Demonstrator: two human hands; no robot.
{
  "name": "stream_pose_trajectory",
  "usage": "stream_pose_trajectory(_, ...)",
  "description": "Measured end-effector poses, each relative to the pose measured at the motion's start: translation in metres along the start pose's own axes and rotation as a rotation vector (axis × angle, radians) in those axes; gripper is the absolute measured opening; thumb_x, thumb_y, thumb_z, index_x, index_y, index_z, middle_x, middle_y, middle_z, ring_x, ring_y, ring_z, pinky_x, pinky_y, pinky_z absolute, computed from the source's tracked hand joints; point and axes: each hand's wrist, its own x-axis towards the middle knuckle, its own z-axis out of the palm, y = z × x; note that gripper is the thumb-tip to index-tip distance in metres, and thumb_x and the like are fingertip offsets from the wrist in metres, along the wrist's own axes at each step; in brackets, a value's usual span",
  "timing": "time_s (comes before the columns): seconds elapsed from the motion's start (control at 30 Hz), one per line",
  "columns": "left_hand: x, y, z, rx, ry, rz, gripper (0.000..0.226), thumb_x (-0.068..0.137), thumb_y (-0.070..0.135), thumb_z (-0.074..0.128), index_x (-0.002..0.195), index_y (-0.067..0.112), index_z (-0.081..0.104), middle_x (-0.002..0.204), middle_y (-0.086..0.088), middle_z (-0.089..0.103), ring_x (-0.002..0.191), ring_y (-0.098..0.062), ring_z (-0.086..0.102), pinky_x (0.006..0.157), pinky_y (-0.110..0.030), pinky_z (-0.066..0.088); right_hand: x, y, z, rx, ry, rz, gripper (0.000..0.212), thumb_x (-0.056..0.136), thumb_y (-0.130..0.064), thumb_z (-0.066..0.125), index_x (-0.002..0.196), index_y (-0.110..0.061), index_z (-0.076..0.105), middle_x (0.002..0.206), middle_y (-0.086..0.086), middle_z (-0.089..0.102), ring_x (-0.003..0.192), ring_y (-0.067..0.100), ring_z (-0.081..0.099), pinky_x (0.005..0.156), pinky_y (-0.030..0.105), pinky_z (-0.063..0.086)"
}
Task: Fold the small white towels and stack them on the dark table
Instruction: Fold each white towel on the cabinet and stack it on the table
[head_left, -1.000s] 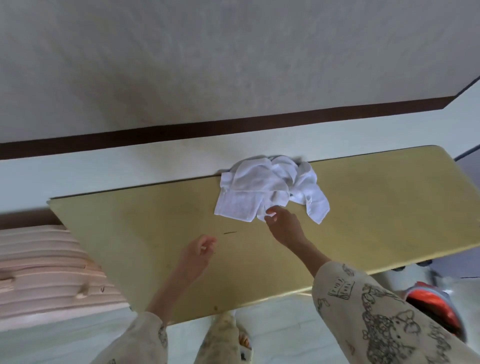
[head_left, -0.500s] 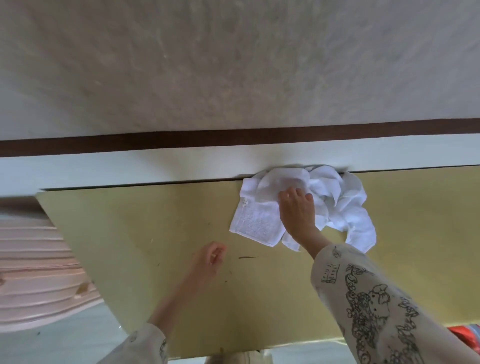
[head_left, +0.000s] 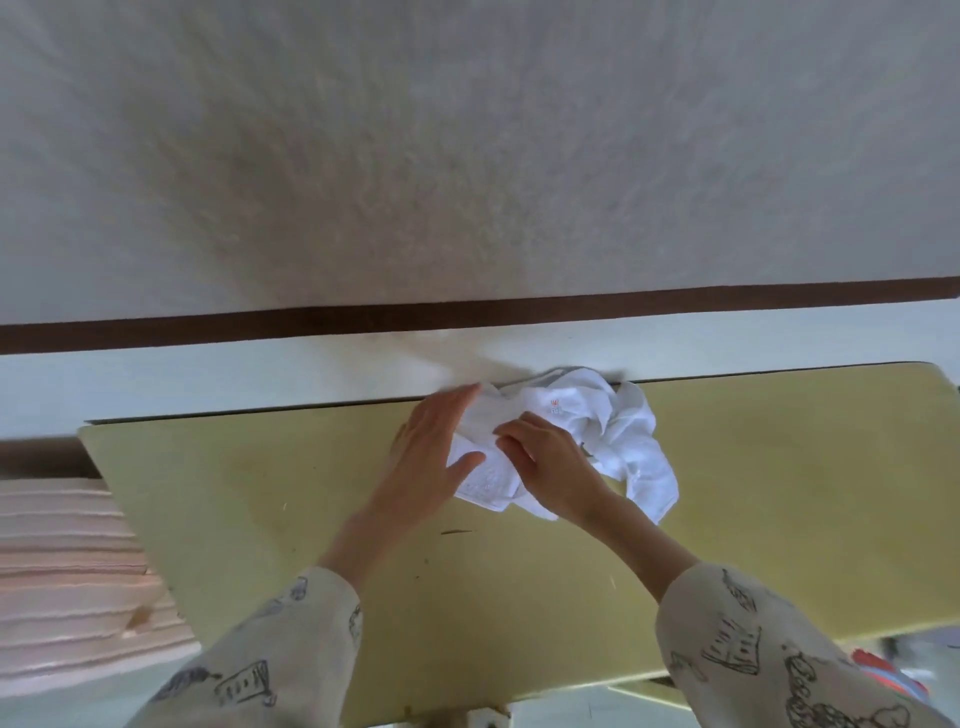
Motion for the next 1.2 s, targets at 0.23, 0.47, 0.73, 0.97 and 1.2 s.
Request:
stream_pose_trajectory(0.23,-0.048,0.051,-0.033,-0.051,0.085,-0.104,0.017,0.088,0.023,0.06,0.095,0.01,0.068,0.087,0.002,0.068,0.076,-0.011,0.058,0.067,-0.01,0.039,-0.057,-0.025,-0.027,0.106,-0.033,0.046,0.029,0.092,-0.019,0.054,0.064,-0.028,0.051,0.069,-0.014,0.044,0.064,0.002,0.044,0.061,0.01,0.035)
stream_pose_trajectory(0.47,-0.104,0.061,-0.081,-0.143,0.231,-0.137,0.006,0.084,0.018,0.065,0.079,0.02,0.068,0.061,0.02,0.061,0.062,0.003,0.054,0.059,-0.008,0.039,-0.1,-0.02,-0.019,-0.01,-0.021,0.126,0.039,0.097,-0.016,0.042,0.061,-0.028,0.034,0.063,-0.01,0.042,0.063,0.01,0.042,0.057,0.018,0.03)
stream_pose_trajectory(0.73,-0.139,0.019,-0.111,-0.093,0.291,-0.264,0.013,0.087,0.012,0.061,0.093,0.006,0.071,0.084,-0.004,0.067,0.078,-0.017,0.056,0.068,-0.022,0.037,-0.103,-0.035,-0.023,-0.038,0.093,0.153,0.03,0.098,-0.018,0.042,0.077,-0.01,0.061,0.069,-0.001,0.058,0.069,0.017,0.053,0.059,0.025,0.035)
stream_pose_trajectory(0.97,-0.149,0.014,-0.136,-0.081,0.392,-0.232,0.015,0.088,0.008,0.059,0.096,0.008,0.071,0.084,0.001,0.065,0.075,-0.013,0.055,0.07,-0.022,0.037,-0.088,-0.066,-0.034,0.025,0.308,0.069,0.026,0.096,-0.014,0.045,0.107,-0.013,0.069,0.104,0.0,0.06,0.098,0.014,0.056,0.078,0.019,0.036)
stream_pose_trajectory(1.2,-0.187,-0.022,-0.095,0.007,0.218,-0.265,0.013,0.085,0.014,0.063,0.094,0.011,0.072,0.082,-0.002,0.07,0.07,-0.012,0.059,0.063,-0.02,0.036,-0.135,-0.039,0.01,0.019,0.119,0.18,0.021,0.093,-0.019,0.054,0.106,-0.014,0.07,0.104,0.001,0.068,0.097,0.017,0.061,0.083,0.024,0.042)
